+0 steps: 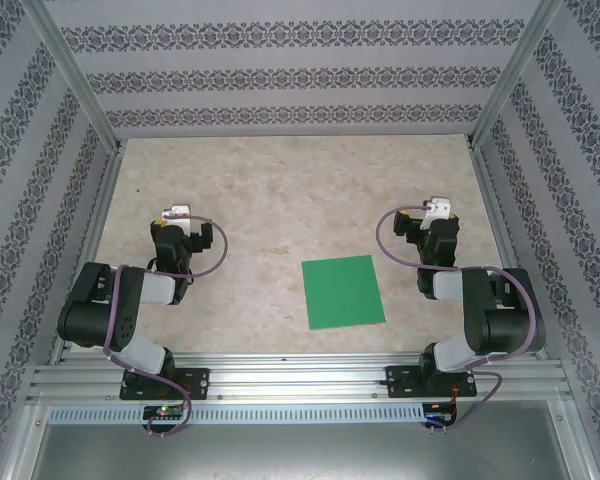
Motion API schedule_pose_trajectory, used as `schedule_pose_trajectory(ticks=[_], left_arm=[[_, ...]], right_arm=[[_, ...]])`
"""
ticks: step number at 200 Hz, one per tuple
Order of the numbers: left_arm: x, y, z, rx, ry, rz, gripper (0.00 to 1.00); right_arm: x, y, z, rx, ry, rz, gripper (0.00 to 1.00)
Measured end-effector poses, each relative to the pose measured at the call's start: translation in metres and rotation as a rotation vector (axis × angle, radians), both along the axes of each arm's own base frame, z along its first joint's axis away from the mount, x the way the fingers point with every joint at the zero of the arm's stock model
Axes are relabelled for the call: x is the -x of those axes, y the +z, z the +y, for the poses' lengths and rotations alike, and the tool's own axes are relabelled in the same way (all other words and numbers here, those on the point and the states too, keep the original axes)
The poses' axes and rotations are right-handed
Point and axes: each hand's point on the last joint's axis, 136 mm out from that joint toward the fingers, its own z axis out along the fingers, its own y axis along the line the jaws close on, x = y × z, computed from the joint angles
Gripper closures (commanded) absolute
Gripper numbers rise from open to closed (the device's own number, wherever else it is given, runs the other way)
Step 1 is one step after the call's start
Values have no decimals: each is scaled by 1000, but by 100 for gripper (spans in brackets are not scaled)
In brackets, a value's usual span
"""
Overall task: Fold a paper plane with a square sheet of paper (fold left side to right side)
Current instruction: Pick up the square sheet of paper from the center of the table.
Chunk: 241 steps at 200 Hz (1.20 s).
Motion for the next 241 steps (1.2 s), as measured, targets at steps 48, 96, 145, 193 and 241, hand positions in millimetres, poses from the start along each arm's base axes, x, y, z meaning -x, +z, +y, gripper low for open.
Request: schedule_pose_trajectory(ticks=[48,96,145,193,241], left_arm=[[0,0,0,1,-2,0,0],[0,0,0,0,-2,0,0],[0,1,-4,-3,-25,21,0],[14,102,-17,36,-59,-128,0],[29,149,-90,251,-230,-68,0]], right_arm=[[0,0,0,0,0,0,2],[0,0,0,-1,0,0,2],[1,1,-2,-1,-13,2,2],[6,48,-11,-65,-90,9,2],[21,79,25,-190,-28,128,2]])
